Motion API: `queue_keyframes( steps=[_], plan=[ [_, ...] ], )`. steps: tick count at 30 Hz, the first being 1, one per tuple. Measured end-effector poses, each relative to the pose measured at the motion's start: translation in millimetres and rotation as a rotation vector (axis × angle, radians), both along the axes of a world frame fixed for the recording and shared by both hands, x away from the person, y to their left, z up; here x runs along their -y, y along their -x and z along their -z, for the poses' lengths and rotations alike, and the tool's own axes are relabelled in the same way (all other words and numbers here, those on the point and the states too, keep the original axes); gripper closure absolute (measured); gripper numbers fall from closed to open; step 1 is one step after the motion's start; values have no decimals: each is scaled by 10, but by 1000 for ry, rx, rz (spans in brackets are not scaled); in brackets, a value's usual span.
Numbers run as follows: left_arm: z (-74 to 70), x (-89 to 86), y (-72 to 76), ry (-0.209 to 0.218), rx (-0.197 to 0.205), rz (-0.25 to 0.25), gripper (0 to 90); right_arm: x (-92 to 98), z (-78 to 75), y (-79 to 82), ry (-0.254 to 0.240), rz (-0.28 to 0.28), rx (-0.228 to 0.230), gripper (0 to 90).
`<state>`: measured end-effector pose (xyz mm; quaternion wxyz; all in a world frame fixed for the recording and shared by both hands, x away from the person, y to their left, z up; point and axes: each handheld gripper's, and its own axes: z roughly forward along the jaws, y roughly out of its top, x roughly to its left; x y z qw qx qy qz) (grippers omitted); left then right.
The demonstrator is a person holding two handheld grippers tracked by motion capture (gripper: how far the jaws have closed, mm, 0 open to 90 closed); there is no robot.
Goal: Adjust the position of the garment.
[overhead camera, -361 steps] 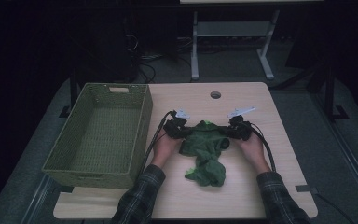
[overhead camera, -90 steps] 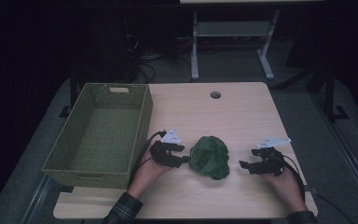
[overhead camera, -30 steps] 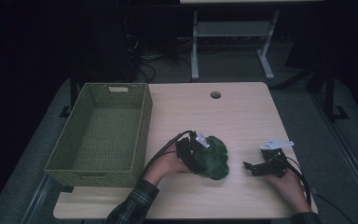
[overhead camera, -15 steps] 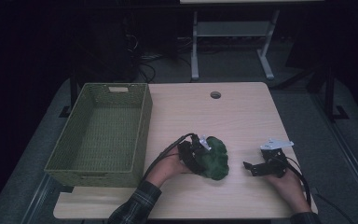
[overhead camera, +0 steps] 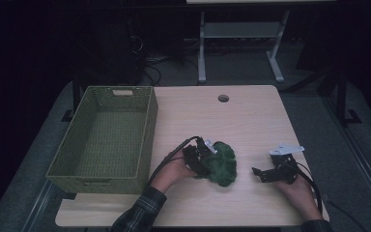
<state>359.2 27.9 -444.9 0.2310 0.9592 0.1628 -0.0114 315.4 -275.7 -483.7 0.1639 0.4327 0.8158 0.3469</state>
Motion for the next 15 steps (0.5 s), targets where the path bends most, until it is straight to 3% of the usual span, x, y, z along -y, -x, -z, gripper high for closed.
queue_keyframes(
  steps=[5,15],
  plan=[
    [-8,-21,-18,8,-37,-21,701,2,0,-3,2,-3,3,35],
    [-141,-59,25,57,-54,-34,756,2,0,-4,1,-3,3,35]
  ],
)
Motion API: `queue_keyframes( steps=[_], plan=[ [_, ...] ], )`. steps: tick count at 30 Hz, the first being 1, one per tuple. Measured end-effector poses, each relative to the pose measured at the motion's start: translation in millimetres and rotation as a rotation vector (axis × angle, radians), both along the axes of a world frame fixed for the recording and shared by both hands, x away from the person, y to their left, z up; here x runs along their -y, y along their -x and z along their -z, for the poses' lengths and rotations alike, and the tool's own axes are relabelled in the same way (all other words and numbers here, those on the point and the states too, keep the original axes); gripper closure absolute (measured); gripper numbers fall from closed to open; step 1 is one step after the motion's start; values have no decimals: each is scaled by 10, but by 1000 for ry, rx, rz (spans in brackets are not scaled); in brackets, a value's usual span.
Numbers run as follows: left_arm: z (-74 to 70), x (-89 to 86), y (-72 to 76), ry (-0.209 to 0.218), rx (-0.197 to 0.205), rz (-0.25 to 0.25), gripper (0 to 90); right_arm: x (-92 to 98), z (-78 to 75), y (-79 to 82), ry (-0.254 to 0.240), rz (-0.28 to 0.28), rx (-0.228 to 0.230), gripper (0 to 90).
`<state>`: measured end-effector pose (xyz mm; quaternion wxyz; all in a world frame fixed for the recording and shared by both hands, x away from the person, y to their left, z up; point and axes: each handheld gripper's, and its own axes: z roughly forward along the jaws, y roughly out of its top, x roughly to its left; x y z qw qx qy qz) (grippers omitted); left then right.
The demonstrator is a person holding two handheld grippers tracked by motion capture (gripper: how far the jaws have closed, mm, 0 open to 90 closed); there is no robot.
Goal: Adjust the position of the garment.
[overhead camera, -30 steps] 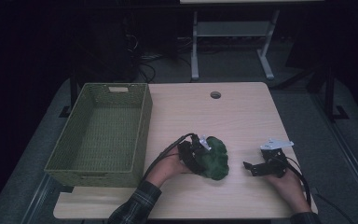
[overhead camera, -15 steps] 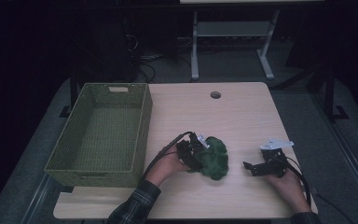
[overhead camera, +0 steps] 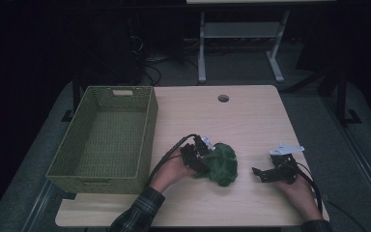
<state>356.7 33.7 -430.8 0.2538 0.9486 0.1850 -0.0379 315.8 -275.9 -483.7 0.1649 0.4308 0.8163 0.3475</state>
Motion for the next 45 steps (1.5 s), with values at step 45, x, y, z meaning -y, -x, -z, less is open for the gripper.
queue_keyframes(
  steps=[45],
  plan=[
    [-1346,-1021,-6,78,150,-172,755,0,0,0,0,0,0,35]
  ],
)
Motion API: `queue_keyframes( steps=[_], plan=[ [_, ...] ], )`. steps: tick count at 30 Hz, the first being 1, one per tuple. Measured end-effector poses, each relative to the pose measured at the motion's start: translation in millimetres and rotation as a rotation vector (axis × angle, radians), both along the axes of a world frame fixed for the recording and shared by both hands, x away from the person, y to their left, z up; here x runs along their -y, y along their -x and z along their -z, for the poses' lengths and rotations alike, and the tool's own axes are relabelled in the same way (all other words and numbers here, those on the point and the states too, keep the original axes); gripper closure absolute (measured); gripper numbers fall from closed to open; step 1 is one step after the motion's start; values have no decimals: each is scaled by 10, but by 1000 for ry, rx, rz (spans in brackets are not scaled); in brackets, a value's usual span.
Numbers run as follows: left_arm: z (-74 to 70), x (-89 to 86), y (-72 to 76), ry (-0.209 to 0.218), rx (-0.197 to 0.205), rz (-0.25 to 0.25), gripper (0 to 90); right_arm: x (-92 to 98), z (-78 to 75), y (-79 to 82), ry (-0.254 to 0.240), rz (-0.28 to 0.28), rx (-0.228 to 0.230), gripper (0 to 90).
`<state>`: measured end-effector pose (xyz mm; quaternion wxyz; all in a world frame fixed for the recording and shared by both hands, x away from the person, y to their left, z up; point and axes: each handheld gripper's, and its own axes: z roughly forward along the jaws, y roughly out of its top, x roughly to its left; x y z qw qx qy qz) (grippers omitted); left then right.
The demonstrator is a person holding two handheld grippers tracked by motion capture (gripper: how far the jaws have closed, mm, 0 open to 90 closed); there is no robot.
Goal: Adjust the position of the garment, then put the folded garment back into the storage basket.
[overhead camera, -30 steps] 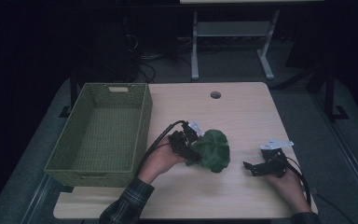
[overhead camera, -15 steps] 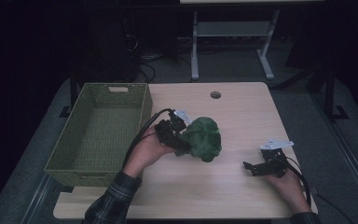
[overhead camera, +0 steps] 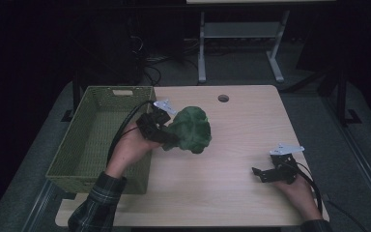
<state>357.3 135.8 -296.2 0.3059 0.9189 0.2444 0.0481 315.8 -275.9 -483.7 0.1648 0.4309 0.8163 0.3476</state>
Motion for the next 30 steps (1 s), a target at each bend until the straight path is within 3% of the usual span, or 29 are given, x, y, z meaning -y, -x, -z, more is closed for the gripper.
queue_keyframes(
  steps=[8,17,30],
  plan=[
    [-89,-301,6,8,20,-64,754,0,0,0,0,0,0,35],
    [-177,-768,52,15,42,-156,754,0,0,0,0,0,0,35],
    [-165,-1311,127,9,66,-291,754,0,0,0,0,0,0,35]
  ],
)
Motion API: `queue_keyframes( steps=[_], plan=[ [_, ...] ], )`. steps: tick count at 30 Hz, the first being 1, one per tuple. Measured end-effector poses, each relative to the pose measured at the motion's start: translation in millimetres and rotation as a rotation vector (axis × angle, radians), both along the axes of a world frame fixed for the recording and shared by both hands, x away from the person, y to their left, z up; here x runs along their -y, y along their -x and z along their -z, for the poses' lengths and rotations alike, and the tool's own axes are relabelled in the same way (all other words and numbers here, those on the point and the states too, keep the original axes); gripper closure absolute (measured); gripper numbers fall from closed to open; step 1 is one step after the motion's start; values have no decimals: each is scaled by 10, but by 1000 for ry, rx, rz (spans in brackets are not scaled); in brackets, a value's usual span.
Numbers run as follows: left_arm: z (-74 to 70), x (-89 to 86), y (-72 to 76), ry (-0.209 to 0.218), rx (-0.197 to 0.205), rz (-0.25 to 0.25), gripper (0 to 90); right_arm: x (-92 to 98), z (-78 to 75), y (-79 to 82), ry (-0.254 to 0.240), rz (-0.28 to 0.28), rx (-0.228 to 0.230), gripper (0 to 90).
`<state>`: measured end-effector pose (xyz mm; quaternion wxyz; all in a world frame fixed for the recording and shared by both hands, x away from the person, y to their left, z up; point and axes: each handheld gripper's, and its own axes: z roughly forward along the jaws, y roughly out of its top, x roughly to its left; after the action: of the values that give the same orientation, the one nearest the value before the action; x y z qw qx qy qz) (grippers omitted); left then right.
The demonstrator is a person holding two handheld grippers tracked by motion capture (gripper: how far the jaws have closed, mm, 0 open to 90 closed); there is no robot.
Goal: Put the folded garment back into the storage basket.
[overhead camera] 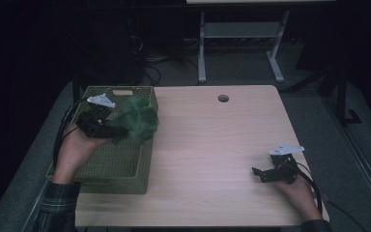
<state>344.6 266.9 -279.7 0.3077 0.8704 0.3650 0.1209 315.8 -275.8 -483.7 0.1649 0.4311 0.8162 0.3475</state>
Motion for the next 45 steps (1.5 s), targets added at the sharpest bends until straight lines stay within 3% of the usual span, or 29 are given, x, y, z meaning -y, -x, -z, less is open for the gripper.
queue_keyframes(
  steps=[10,18,31,35,41,45],
  plan=[
    [205,-291,17,-27,-23,-69,750,-2,1,0,0,2,1,35],
    [575,-477,-75,-73,-51,-152,747,-2,1,0,1,2,1,35],
    [1010,-574,-200,-96,-100,-168,739,-3,0,2,0,4,-2,35],
    [1104,-579,-218,-91,-117,-171,735,-3,0,2,0,4,-2,35],
    [1191,-564,-253,-120,-143,-170,719,-2,0,2,0,4,-2,35],
    [1240,-565,-268,-134,-152,-163,638,-2,1,1,0,3,0,35]
  ],
)
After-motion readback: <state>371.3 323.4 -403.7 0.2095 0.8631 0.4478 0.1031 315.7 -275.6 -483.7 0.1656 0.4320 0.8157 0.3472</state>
